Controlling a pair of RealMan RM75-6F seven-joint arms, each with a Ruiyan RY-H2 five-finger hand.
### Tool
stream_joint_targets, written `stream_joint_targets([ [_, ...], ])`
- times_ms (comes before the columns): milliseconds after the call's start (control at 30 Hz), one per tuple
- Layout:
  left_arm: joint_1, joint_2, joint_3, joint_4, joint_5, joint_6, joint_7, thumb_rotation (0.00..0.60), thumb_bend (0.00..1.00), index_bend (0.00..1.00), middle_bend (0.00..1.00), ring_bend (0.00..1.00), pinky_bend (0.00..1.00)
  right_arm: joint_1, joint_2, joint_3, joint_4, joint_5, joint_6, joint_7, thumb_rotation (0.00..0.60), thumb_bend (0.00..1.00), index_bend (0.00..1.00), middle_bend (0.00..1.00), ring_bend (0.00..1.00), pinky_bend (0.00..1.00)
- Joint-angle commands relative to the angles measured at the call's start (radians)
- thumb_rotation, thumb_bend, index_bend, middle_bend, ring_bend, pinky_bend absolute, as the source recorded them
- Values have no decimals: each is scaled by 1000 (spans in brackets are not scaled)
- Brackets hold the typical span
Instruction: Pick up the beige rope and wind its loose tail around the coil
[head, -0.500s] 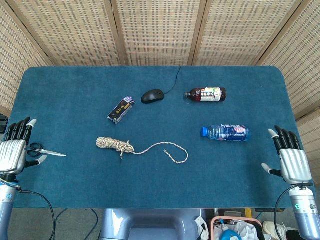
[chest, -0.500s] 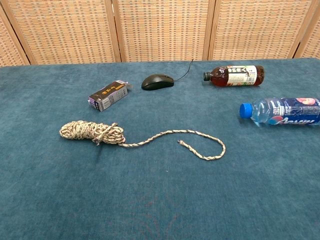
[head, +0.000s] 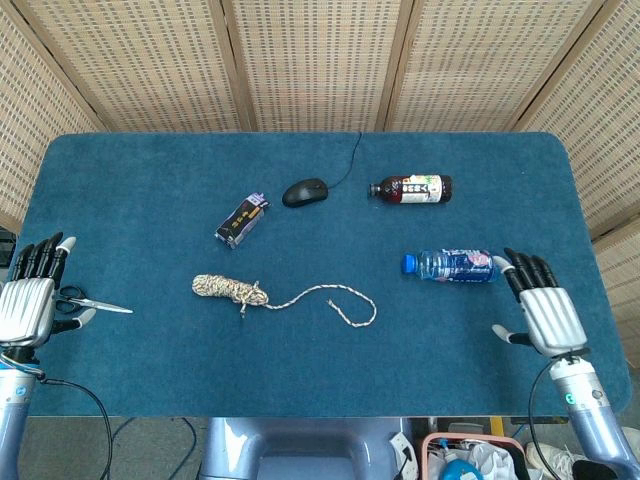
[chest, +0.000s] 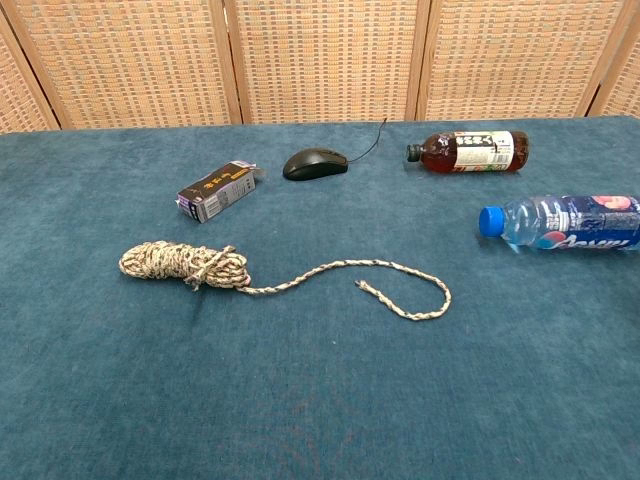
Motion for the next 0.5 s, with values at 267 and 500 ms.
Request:
stream_joint_targets([
  [267,11,-6,-24,0,-15,1,13,600,0,0,0,0,0,406,-113,128,-26,317,-473,-151,600,7,350,0,0,0],
  [500,8,-18,-34,15,-31,-23,33,600,0,0,0,0,0,535,-276,102,48,557,-433,-394,600,76,380,0,0,0],
])
